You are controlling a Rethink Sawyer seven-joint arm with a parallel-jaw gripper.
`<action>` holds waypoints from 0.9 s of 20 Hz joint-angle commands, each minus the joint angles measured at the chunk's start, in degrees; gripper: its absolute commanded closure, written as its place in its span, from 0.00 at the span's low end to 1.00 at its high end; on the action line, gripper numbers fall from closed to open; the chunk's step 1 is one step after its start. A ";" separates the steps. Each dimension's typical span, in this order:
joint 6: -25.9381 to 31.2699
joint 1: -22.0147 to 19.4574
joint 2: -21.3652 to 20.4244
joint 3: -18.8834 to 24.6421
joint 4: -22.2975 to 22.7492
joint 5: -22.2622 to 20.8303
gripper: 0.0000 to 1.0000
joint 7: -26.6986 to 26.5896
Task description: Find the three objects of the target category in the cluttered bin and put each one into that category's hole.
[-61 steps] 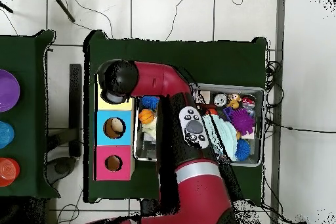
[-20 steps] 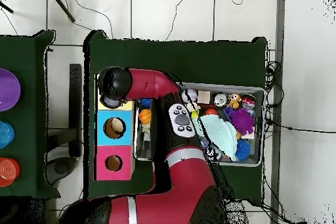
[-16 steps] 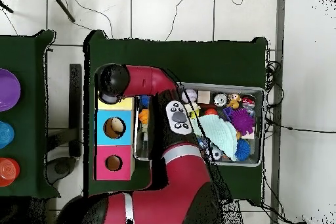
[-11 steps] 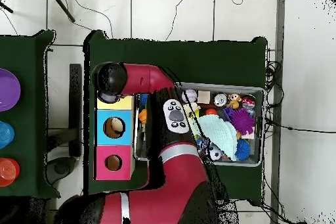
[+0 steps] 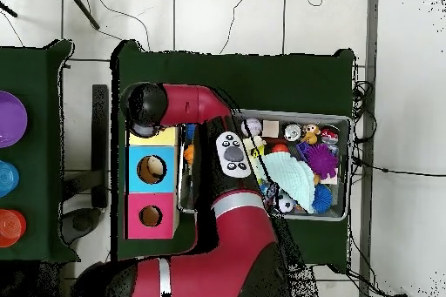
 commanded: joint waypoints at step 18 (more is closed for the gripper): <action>20.11 -6.30 -15.98 3.15 9.78 4.77 1.00 -3.87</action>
